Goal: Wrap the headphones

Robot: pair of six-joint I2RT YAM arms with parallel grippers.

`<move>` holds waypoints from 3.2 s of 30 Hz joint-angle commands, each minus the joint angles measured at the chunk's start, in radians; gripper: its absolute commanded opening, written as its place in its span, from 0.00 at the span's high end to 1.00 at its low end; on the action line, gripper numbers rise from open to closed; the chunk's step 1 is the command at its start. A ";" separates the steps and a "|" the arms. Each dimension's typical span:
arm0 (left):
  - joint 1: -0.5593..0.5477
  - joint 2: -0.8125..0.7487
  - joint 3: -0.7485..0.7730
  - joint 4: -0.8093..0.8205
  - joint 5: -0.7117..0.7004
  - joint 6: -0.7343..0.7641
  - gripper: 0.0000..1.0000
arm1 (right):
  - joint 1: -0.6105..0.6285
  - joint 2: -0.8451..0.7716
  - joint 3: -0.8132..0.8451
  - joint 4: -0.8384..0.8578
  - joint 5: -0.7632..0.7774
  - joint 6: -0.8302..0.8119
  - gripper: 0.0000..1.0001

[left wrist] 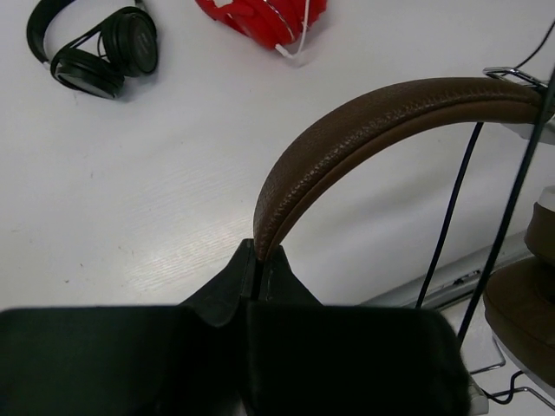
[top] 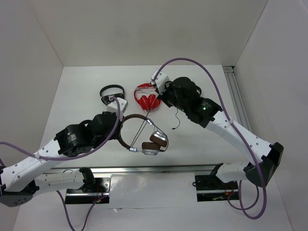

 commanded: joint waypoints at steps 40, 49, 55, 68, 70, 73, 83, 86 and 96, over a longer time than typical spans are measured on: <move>-0.006 0.266 0.652 -0.229 -0.202 -0.458 1.00 | -0.049 0.223 -0.689 1.228 -0.553 0.658 0.93; -0.006 0.266 0.652 -0.281 -0.246 -0.541 1.00 | -0.021 0.377 -0.729 1.379 -0.562 0.711 0.90; -0.006 0.257 0.652 -0.281 -0.226 -0.551 1.00 | -0.001 0.458 -0.707 1.459 -0.571 0.745 0.90; -0.006 0.209 0.602 -0.303 -0.235 -0.572 1.00 | 0.008 0.621 -0.649 1.509 -0.571 0.774 0.81; -0.006 0.209 0.593 -0.303 -0.235 -0.572 1.00 | 0.017 0.647 -0.649 1.522 -0.571 0.774 0.81; -0.006 0.209 0.584 -0.303 -0.235 -0.581 1.00 | 0.017 0.668 -0.649 1.522 -0.571 0.774 0.82; -0.006 0.200 0.575 -0.312 -0.235 -0.591 1.00 | 0.039 0.679 -0.669 1.543 -0.584 0.783 0.79; -0.006 0.200 0.575 -0.312 -0.235 -0.591 1.00 | 0.050 0.679 -0.678 1.552 -0.575 0.783 0.77; 0.045 0.180 0.555 -0.333 -0.257 -0.601 1.00 | 0.077 0.688 -0.739 1.609 -0.533 0.812 0.83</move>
